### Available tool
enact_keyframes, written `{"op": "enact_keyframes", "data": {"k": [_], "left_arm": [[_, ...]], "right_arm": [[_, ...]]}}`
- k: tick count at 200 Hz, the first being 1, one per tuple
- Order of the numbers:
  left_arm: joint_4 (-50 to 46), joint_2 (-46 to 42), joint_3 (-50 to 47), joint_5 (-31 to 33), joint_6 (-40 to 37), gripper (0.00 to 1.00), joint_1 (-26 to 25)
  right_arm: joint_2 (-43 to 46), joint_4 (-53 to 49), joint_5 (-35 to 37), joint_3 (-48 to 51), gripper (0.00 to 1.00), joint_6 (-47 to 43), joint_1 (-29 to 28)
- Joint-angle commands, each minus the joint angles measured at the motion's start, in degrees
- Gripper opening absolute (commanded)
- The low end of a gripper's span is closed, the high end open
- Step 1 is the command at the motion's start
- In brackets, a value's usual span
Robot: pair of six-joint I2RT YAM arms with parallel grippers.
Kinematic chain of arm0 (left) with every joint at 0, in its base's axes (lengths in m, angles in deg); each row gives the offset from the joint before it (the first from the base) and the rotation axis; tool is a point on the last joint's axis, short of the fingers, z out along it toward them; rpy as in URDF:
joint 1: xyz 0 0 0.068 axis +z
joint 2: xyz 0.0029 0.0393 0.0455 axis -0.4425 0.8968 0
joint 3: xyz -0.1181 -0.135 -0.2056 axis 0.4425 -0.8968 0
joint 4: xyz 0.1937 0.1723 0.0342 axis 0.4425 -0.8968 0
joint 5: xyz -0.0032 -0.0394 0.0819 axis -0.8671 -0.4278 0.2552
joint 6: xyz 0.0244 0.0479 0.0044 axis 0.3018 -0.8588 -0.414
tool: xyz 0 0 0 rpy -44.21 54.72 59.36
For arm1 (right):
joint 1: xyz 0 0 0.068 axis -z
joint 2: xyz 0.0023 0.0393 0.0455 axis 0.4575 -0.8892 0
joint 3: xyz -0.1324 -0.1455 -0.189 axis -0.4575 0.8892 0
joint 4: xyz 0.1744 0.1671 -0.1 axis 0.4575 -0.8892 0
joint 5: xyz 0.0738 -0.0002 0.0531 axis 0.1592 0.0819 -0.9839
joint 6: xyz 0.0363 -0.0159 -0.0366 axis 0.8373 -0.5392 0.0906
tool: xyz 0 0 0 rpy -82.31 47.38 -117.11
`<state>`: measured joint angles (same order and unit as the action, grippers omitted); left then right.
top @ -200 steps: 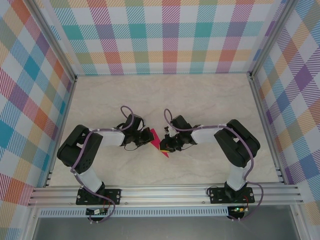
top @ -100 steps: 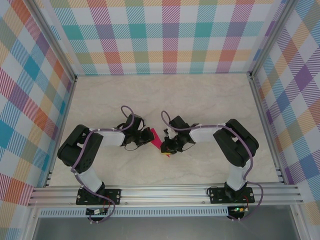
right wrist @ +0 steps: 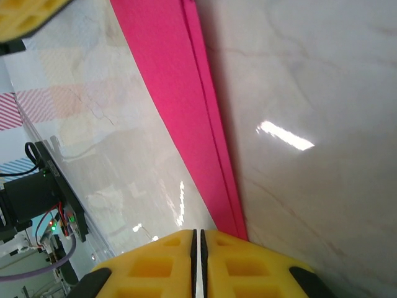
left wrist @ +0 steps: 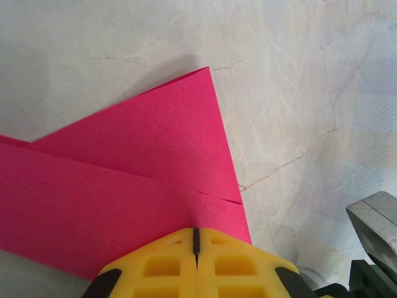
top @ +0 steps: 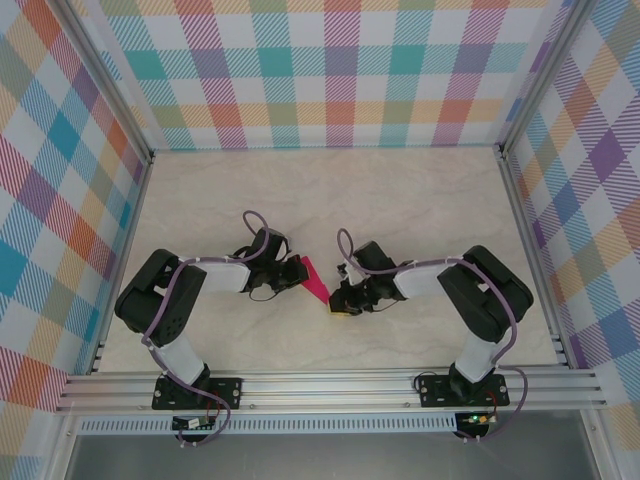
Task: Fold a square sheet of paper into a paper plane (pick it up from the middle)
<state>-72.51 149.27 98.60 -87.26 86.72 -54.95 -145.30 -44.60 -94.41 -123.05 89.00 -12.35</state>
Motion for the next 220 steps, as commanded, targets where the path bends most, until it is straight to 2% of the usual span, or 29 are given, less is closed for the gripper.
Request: {"op": "enact_keyframes", "data": {"k": [1, 41, 66, 76, 113, 134, 162, 220], "left_arm": [[-6.6, 3.8, -0.5, 6.4, -2.5, 0.0, 0.9], [-6.8, 4.1, 0.1, 5.8, -3.3, 0.0, 0.9], [-6.9, 4.1, 0.4, 5.3, -3.8, 0.0, 0.9], [-7.0, 4.1, 0.5, 5.2, -3.9, 0.0, 0.9], [-7.0, 4.4, 0.7, 4.9, -3.9, 0.0, 0.9], [-6.7, 4.1, 0.4, 4.6, -3.8, 0.0, 0.9], [-6.2, 3.9, 0.3, 4.1, -3.7, 0.01, 0.9], [-6.3, 3.8, 0.5, 4.0, -3.7, 0.0, 0.9]], "right_arm": [[0.3, -6.2, 0.1, 3.8, 0.13, 0.9, 0.4], [5.8, -7.3, 2.4, 3.8, 0.15, 0.6, 0.8], [8.8, -11.7, 9.6, 1.1, 0.19, -0.6, 0.8], [9.0, -12.0, 9.5, -0.6, 0.19, -1.8, 0.8], [4.7, -8.1, 2.0, -7.6, 0.19, -2.1, 0.0], [-0.1, -9.3, 2.7, -10.6, 0.2, -1.7, -0.5], [-5.0, -6.6, 1.9, -9.7, 0.19, 0.2, -0.5], [-4.2, -9.5, 7.9, -4.8, 0.19, 0.6, -0.6]]}}
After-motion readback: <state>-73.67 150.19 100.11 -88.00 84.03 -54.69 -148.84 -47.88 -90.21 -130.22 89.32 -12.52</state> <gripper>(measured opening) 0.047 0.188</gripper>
